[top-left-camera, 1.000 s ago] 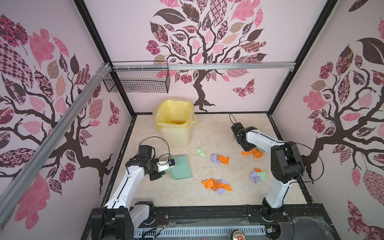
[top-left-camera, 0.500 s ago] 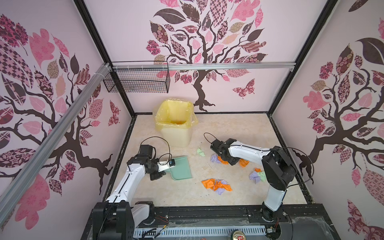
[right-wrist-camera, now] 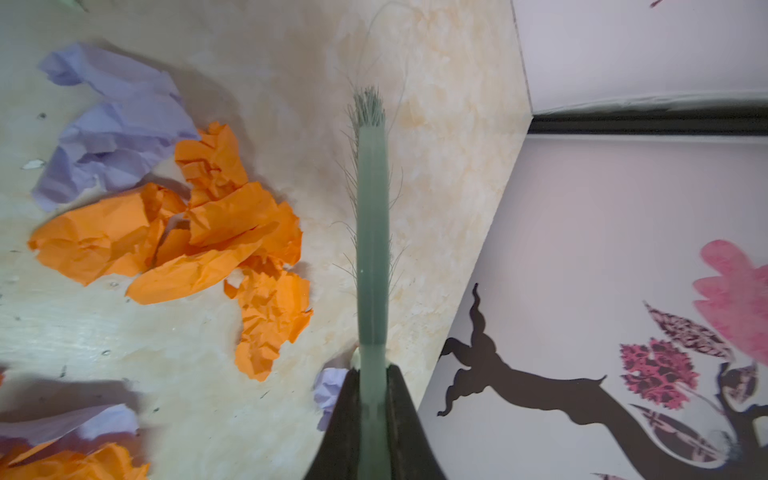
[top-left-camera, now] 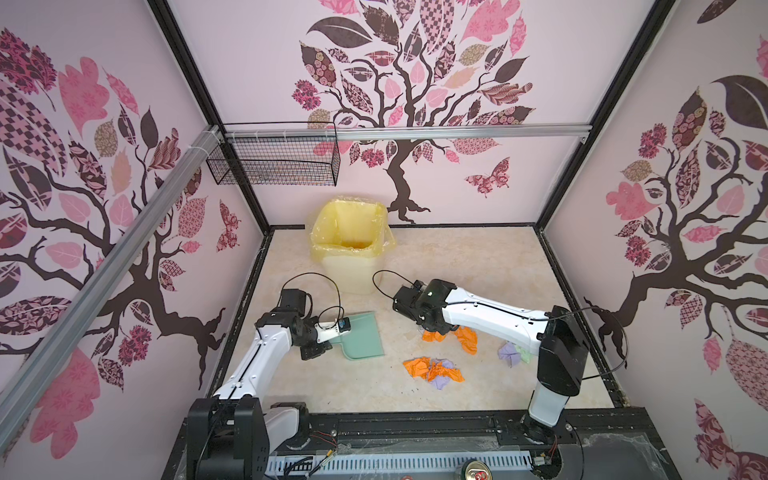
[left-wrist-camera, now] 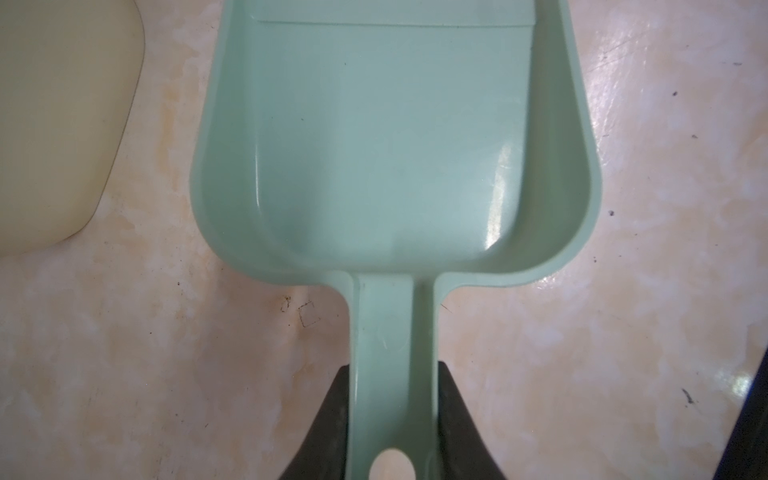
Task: Sweep away the paper scraps from the table
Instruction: 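Push the brush with the right gripper toward the dustpan held by the left gripper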
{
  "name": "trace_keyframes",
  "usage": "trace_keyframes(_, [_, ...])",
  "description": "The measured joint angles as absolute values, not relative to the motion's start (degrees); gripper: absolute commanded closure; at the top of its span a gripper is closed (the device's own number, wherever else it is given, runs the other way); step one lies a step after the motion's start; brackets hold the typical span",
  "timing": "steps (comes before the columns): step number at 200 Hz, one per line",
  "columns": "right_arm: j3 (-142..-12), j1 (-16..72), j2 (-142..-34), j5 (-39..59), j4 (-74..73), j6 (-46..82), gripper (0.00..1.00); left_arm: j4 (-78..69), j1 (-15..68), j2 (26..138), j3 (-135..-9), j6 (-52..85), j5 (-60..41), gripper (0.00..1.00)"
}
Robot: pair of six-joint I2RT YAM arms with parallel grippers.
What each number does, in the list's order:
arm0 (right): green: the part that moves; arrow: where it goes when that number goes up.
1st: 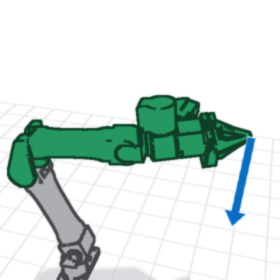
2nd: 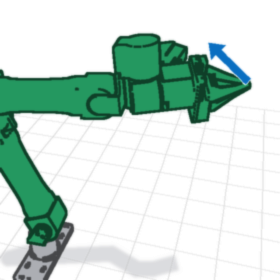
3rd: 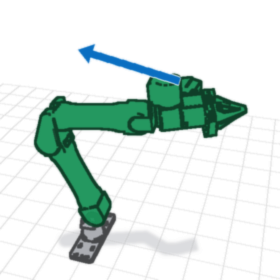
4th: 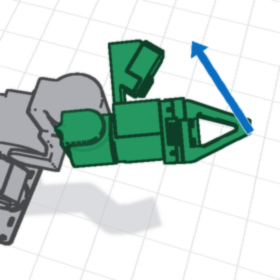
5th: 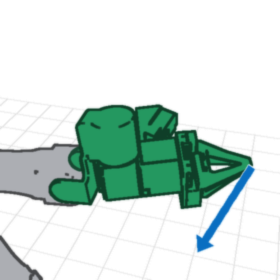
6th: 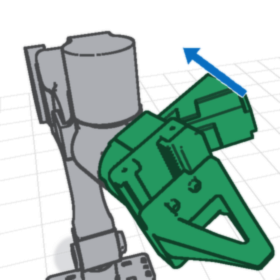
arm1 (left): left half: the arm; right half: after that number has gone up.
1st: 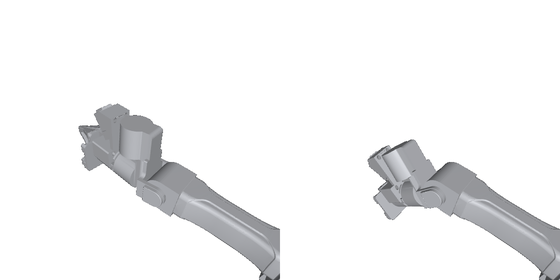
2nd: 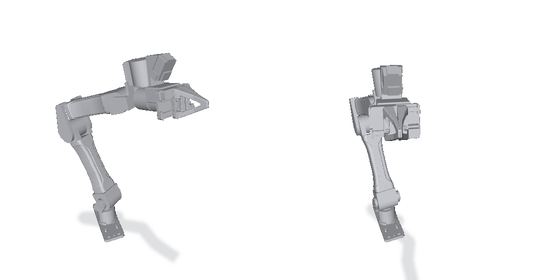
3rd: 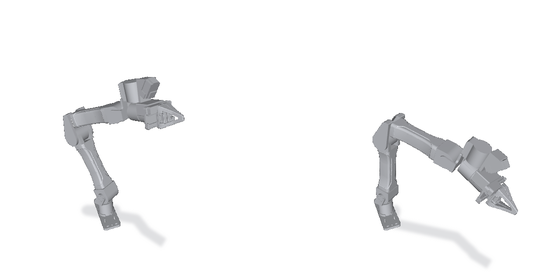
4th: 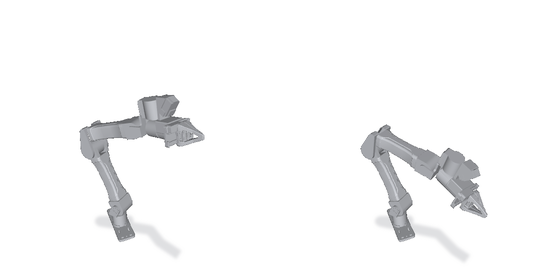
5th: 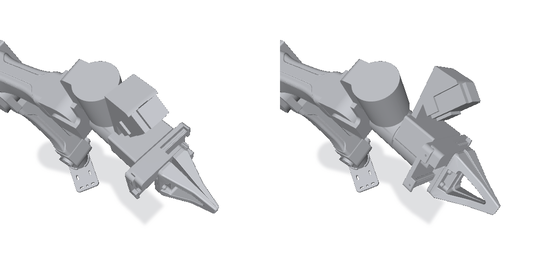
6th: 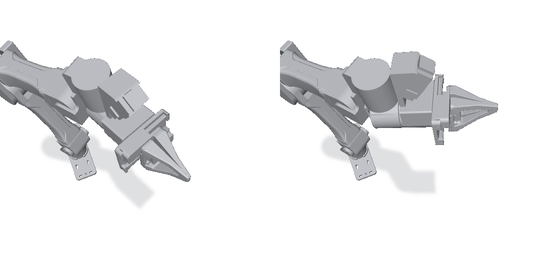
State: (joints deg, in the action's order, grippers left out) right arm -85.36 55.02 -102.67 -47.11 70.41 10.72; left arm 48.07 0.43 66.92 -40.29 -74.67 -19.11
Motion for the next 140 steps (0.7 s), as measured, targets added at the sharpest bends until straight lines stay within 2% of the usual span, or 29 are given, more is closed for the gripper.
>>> trace_keyframes(26, [-83.0, 54.8, -102.9, -49.4, 59.8, -4.1, 1.00, 48.1, 0.4, 66.9, -40.3, -74.2, -19.1, 1.00])
trace_keyframes(76, [-80.9, 55.1, -106.0, -45.8, 33.7, -32.6, 1.00, 48.8, 0.4, 65.0, -40.1, -73.7, -19.0, 1.00])
trace_keyframes(103, [-80.9, 55.4, -106.4, -43.0, 25.6, -41.1, 1.00, 49.0, 0.4, 63.0, -39.2, -73.7, -18.4, 1.00])
trace_keyframes(140, [-79.7, 55.8, -107.6, -38.5, 23.3, -46.2, 1.00, 49.2, 0.4, 62.8, -39.2, -73.7, -18.1, 1.00])
